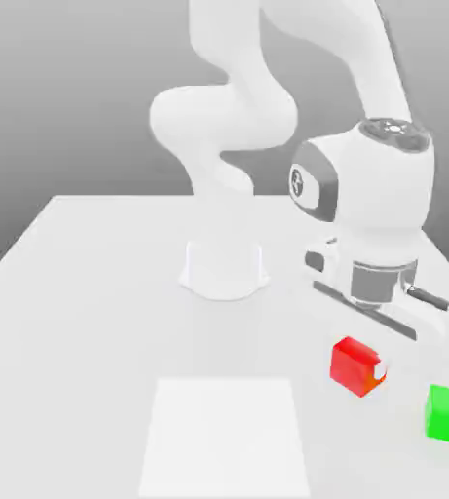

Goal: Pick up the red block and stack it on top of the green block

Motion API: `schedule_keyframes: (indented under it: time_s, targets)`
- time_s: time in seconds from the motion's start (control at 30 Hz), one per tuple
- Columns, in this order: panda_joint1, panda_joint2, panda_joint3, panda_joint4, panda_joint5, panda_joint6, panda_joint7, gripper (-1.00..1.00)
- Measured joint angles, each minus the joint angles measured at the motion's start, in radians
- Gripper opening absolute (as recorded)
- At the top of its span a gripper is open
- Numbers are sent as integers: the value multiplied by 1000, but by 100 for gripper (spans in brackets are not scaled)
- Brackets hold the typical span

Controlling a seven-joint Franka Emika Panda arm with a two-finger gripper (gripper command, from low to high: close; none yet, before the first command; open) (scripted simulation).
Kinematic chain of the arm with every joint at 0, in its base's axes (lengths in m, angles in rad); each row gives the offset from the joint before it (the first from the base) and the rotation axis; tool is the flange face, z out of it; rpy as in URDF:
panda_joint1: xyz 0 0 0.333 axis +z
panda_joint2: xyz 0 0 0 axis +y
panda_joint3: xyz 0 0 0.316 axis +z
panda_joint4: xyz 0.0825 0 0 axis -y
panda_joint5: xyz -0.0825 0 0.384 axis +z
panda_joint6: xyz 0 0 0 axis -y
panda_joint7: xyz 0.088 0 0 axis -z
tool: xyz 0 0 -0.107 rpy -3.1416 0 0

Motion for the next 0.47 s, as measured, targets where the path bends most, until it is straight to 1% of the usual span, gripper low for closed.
schedule_keyframes:
  time_s: [0.13,0.27,0.3,0.47]
  targets:
    - [93,54,36,98,-55,-49,140,-100]
    - [148,177,-6,127,-156,38,234,-100]
    - [164,211,-25,130,-181,67,252,100]
    - [164,211,-25,130,-181,67,252,100]
